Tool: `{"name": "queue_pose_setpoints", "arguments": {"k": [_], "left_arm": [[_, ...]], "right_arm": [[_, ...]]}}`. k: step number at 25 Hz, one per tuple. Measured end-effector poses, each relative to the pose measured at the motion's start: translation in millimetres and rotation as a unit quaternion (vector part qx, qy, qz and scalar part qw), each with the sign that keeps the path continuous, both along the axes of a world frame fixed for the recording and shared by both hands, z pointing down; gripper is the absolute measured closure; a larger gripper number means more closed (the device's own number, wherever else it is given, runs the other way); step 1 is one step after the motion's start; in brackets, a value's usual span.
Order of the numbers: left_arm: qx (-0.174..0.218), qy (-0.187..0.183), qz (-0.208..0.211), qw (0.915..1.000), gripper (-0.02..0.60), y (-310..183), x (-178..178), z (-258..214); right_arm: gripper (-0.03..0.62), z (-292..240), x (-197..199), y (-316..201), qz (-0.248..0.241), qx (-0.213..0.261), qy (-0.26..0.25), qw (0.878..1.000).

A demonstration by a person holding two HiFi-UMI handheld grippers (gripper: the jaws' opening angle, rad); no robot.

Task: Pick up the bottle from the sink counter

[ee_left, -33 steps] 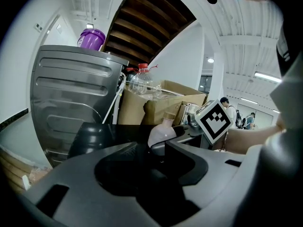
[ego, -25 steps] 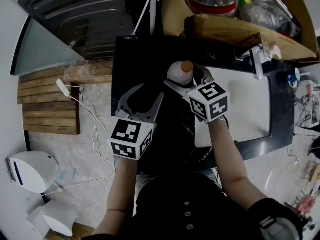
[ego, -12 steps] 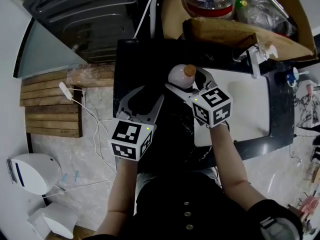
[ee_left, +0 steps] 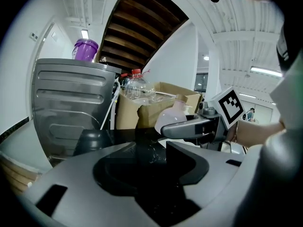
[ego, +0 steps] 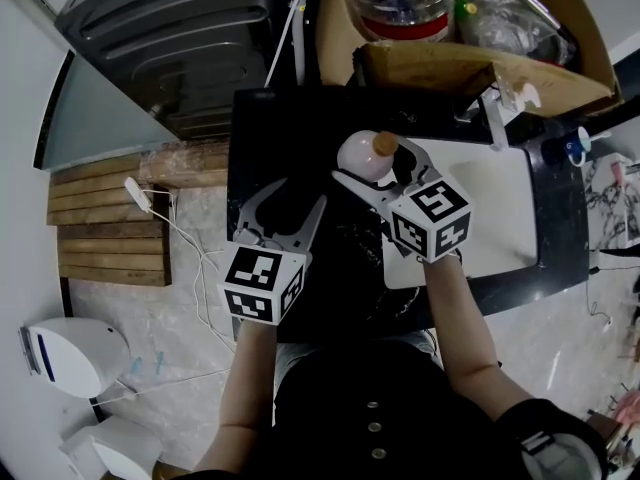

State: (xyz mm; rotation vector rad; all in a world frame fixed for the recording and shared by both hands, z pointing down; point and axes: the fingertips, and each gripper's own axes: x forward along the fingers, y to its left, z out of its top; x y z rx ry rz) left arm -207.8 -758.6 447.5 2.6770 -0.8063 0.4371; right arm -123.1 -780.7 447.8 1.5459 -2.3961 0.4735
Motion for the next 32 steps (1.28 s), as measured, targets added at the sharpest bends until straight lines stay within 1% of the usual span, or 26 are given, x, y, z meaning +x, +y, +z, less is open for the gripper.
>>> {"name": "queue_pose_setpoints", "arguments": {"k": [4,8,22,32], "left_arm": [[0.007,-0.002,0.006,1.0000,0.382,11,2,-7],[0.013,0.002,0.012,0.9998,0.382,21,7,-15],[0.041,0.010,0.039,0.9983,0.382,53,28,-39],[0.043,0.018,0.056,0.9974,0.382,68,42,-45]], "right_arm": [[0.197,-17,0,11,-0.004,0.016,0.000,1.000],[0.198,-30,1,21,-0.008,0.024,-0.012,1.000],[0.198,-72,9,61,-0.019,0.059,-0.011,0.998],[0.197,-86,15,88,-0.021,0.067,-0.019,0.997]]}}
